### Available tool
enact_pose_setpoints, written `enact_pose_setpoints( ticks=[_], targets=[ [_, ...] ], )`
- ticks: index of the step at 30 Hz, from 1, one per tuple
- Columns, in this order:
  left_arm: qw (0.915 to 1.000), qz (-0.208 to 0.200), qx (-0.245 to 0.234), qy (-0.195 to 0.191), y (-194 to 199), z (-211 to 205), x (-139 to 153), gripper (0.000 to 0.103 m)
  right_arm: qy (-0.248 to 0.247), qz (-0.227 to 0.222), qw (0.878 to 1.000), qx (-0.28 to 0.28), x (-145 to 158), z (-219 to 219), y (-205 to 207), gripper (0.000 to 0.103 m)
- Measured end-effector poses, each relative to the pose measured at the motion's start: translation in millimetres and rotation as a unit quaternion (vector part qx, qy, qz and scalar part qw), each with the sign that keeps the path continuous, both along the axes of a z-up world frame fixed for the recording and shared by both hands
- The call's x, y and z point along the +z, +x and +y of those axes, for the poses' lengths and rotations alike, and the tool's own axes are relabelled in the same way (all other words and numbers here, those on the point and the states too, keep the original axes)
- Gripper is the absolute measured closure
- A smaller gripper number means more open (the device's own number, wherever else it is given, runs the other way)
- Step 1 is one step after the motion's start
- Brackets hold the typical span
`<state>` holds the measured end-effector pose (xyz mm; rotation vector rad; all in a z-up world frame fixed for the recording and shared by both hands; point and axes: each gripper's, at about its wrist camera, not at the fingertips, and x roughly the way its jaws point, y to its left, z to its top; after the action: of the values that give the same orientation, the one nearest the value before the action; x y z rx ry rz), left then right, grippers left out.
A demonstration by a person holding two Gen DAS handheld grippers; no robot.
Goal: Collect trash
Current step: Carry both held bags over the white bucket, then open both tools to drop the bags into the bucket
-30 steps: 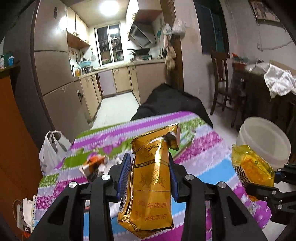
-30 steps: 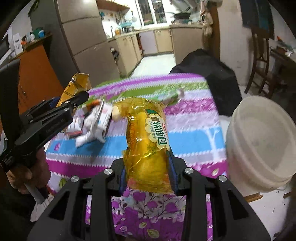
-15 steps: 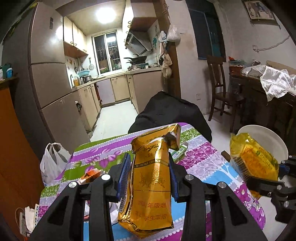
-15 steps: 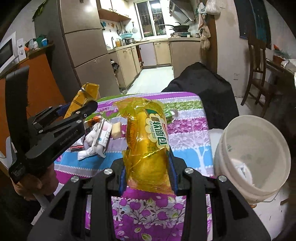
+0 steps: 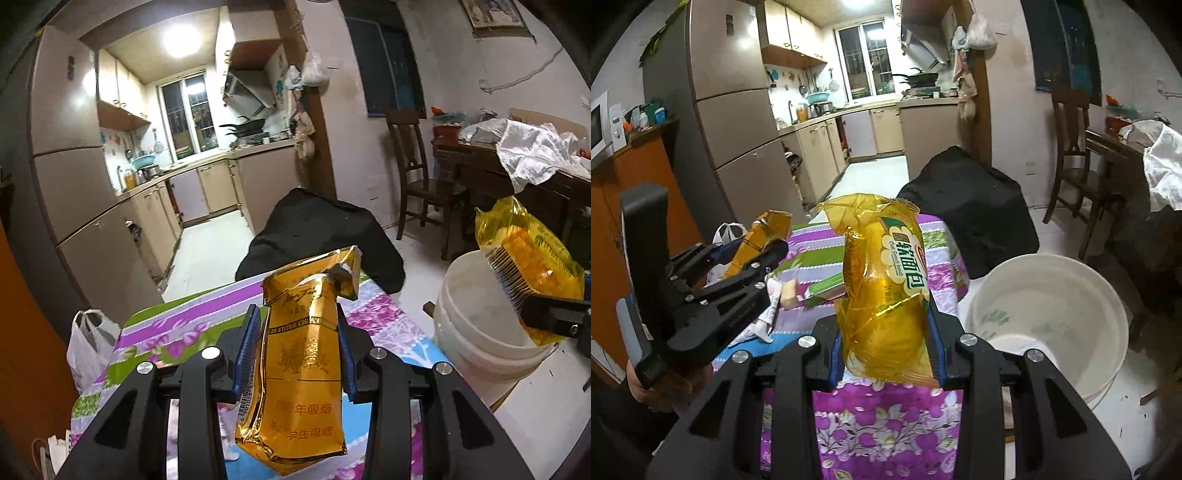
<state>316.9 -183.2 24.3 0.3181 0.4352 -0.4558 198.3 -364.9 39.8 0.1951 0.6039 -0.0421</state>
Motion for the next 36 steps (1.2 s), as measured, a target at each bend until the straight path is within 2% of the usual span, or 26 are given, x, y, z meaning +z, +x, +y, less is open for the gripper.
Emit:
enact_pose_setpoints(
  ticks=[6,11,17,22,24,26,28,30,31,36],
  targets=[
    [0.9992,0.008,-0.038,0.013,6,-47,-4,0.063,-0.001,-0.003,0.999,-0.036,-1,-29,-6,0.069],
    [0.9967,0.018,-0.073,0.029,16,-96,-13,0.063,-0.012,0.014,0.997,-0.073,-6,-65,-4,0.069],
    [0.9885,0.041,-0.142,0.031,36,-158,-16,0.063,-0.031,0.037,0.991,-0.125,-5,-118,0,0.069],
    [0.9675,0.07,-0.235,0.06,47,-227,-22,0.063,-0.033,0.11,0.982,-0.148,-17,-171,17,0.069],
    [0.9535,0.085,-0.279,0.075,45,-250,-30,0.063,-0.036,0.141,0.978,-0.15,-22,-187,24,0.069],
    [0.9346,0.106,-0.326,0.097,45,-274,-41,0.062,-0.028,0.176,0.973,-0.146,-31,-202,30,0.069],
    [0.918,0.128,-0.357,0.115,46,-290,-53,0.062,-0.019,0.201,0.97,-0.138,-40,-210,32,0.069],
    [0.9049,0.15,-0.376,0.131,45,-305,-69,0.061,-0.007,0.236,0.964,-0.126,-53,-220,39,0.069],
    [0.8997,0.16,-0.382,0.137,46,-312,-76,0.06,-0.002,0.251,0.961,-0.12,-60,-224,42,0.069],
    [0.886,0.193,-0.388,0.165,50,-341,-101,0.059,0.03,0.295,0.95,-0.101,-84,-234,52,0.069]
  ],
)
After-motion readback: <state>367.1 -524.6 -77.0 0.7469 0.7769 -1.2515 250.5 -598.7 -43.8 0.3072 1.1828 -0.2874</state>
